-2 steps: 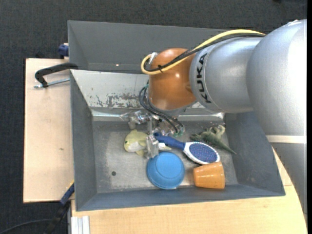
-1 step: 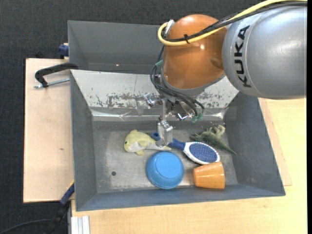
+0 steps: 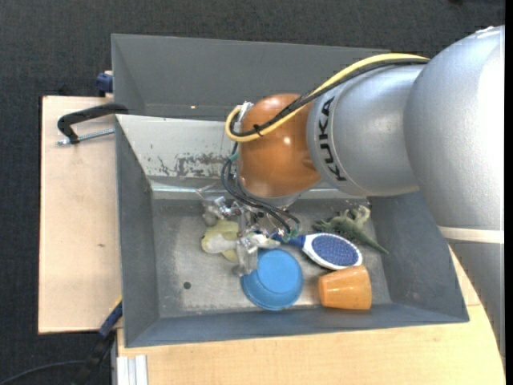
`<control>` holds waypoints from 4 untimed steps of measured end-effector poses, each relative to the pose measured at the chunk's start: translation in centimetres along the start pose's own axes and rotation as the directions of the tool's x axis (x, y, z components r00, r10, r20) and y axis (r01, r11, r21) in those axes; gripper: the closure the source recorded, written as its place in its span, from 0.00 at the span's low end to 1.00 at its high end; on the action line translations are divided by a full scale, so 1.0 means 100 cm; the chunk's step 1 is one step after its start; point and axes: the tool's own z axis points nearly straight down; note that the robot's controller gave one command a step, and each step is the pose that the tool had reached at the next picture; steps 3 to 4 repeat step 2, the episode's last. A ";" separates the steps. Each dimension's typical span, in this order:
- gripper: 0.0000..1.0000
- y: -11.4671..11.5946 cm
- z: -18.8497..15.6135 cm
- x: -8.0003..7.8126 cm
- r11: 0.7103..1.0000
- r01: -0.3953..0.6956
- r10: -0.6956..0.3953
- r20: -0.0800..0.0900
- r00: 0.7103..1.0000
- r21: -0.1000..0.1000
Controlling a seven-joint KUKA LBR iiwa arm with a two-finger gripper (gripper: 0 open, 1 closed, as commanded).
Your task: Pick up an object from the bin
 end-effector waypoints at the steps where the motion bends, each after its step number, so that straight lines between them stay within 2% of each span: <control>1: 1.00 -0.001 -0.005 -0.002 1.000 -0.001 0.001 0.007 1.000 0.002; 2: 1.00 -0.034 -0.144 -0.016 0.999 0.044 -0.044 0.018 0.999 0.009; 4: 1.00 -0.034 -0.144 -0.016 0.999 0.044 -0.044 0.018 0.999 0.009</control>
Offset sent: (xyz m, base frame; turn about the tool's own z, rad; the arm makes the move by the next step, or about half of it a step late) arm 0.0000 0.0000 0.0000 0.0000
